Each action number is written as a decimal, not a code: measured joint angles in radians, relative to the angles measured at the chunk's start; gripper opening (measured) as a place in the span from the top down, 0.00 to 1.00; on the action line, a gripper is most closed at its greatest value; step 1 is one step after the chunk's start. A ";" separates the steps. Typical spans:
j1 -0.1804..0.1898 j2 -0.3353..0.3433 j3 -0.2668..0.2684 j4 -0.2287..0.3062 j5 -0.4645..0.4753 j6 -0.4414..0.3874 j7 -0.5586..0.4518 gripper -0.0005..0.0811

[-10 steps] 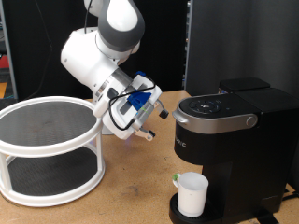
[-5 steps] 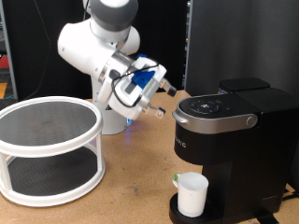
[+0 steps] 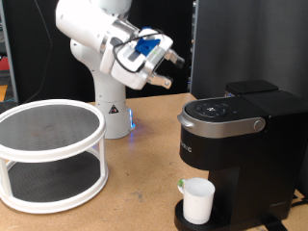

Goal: Make a cup of coffee with the keurig machine

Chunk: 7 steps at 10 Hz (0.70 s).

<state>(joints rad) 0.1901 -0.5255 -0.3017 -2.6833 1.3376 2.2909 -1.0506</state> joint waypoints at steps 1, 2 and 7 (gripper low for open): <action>-0.003 -0.027 0.000 0.008 -0.029 -0.004 0.051 0.01; -0.008 -0.048 -0.002 0.016 -0.049 -0.015 0.103 0.01; -0.030 -0.057 0.066 0.025 -0.330 -0.014 0.158 0.01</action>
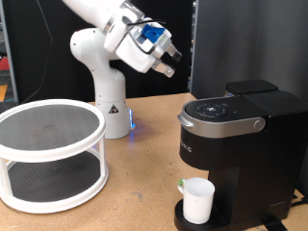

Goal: Make a cup of coffee with the keurig machine

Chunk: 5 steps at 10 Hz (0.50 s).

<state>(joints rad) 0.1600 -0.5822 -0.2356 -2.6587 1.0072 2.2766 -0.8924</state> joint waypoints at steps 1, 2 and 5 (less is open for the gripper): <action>-0.009 0.000 0.038 0.007 -0.115 0.000 0.012 0.01; -0.013 0.000 0.067 0.019 -0.228 -0.026 0.017 0.01; -0.017 0.003 0.090 0.043 -0.315 -0.079 0.046 0.01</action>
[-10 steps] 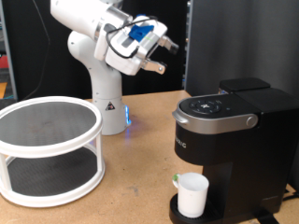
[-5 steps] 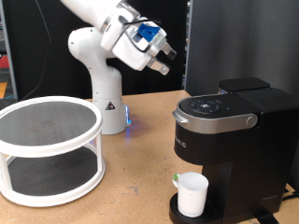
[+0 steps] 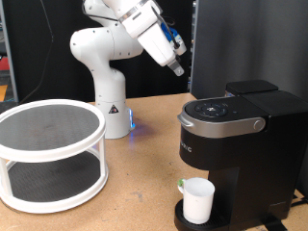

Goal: Make a cup of coffee with the keurig machine

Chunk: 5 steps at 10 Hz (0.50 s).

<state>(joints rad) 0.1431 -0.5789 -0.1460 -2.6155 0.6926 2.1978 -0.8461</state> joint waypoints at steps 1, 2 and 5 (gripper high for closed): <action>0.000 0.000 0.006 0.003 -0.053 -0.009 0.001 0.01; -0.004 0.002 0.025 0.016 -0.142 -0.034 0.011 0.01; -0.009 0.030 0.091 0.103 -0.401 -0.211 0.045 0.01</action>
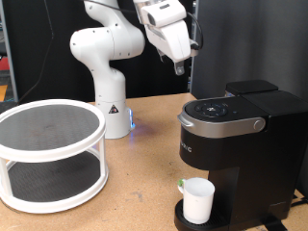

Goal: Make a cup of coffee with the keurig machine

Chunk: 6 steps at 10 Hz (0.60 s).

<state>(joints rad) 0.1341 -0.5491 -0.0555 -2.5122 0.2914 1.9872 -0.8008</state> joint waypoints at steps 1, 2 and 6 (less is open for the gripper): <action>-0.002 0.044 0.007 0.046 -0.045 -0.060 0.006 0.01; -0.002 0.044 0.006 0.038 -0.025 -0.033 0.005 0.01; 0.014 0.048 0.024 0.045 0.060 0.098 0.015 0.01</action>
<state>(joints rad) 0.1484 -0.5008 -0.0318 -2.4672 0.3516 2.0849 -0.7856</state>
